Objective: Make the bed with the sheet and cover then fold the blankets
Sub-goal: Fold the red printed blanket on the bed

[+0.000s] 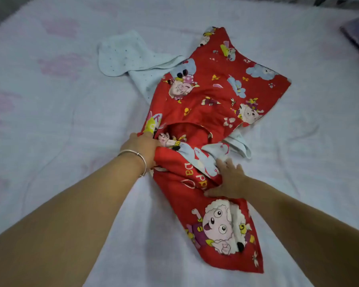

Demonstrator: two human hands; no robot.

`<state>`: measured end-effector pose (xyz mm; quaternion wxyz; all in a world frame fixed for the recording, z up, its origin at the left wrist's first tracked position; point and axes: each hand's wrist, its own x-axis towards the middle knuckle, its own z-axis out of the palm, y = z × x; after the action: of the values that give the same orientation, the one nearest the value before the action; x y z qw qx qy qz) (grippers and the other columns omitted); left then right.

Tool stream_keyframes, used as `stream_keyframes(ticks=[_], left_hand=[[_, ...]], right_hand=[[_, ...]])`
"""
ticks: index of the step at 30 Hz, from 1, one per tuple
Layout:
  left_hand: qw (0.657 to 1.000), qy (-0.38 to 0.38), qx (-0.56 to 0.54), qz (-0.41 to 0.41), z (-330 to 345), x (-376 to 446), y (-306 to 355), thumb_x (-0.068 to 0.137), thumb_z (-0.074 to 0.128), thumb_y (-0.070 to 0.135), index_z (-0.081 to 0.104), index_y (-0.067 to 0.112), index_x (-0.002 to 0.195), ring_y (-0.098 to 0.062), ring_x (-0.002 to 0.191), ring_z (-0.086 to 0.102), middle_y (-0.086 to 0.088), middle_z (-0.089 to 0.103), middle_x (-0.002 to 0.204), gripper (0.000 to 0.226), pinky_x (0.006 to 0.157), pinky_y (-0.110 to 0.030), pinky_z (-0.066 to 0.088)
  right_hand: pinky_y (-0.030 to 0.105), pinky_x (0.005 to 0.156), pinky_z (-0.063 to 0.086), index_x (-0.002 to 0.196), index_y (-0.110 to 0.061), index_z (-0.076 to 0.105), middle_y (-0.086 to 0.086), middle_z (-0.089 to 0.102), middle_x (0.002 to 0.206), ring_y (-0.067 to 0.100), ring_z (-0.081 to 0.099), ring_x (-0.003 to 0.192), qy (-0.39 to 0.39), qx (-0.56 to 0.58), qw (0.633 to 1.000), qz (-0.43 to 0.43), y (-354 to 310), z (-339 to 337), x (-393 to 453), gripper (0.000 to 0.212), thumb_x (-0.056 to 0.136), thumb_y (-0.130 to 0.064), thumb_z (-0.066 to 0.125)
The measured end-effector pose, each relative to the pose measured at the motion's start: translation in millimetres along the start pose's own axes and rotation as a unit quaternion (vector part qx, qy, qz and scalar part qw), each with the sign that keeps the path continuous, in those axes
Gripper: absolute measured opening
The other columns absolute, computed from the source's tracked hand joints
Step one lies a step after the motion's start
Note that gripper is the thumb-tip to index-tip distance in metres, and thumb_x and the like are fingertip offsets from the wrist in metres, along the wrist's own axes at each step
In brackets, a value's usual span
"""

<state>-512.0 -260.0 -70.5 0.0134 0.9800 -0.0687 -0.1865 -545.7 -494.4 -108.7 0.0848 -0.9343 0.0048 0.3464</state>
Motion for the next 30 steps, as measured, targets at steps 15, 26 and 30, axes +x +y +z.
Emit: stream_keyframes(ticks=[15, 26, 30], left_hand=[[0.985, -0.057, 0.032, 0.162, 17.8, -20.6, -1.9, 0.081, 0.055, 0.013, 0.007, 0.049, 0.143, -0.024, 0.139, 0.022, 0.002, 0.024, 0.148, 0.086, 0.113, -0.051, 0.019], [0.980, -0.111, 0.065, 0.151, 16.3, -23.0, 48.0, 0.080, 0.064, 0.010, 0.056, 0.014, 0.116, -0.030, 0.106, 0.059, -0.010, 0.063, 0.117, 0.037, 0.083, -0.031, 0.046], [0.946, -0.250, 0.186, 0.091, -6.9, -52.2, 15.1, 0.078, 0.069, 0.013, 0.063, 0.009, 0.111, -0.020, 0.091, 0.056, -0.008, 0.064, 0.105, 0.034, 0.078, -0.026, 0.043]], right_hand=[[0.028, 0.080, 0.046, 0.118, -0.008, 0.055, 0.010, 0.062, 0.106, 0.026, 0.059, 0.099, 0.063, 0.297, 0.942, 0.141, -61.2, 38.9, -47.6, 0.065, 0.072, -0.049, 0.075], [0.037, 0.085, 0.052, 0.091, -0.004, 0.065, 0.015, 0.068, 0.095, 0.029, 0.064, 0.093, 0.133, 0.405, 0.904, -0.001, -49.1, 39.7, -44.5, 0.023, 0.075, -0.017, 0.074], [0.027, 0.075, 0.048, 0.088, -0.012, 0.066, 0.005, 0.067, 0.089, 0.022, 0.061, 0.086, 0.012, 0.288, 0.938, -0.194, -86.4, 35.5, -76.1, 0.012, 0.079, -0.017, 0.072]])
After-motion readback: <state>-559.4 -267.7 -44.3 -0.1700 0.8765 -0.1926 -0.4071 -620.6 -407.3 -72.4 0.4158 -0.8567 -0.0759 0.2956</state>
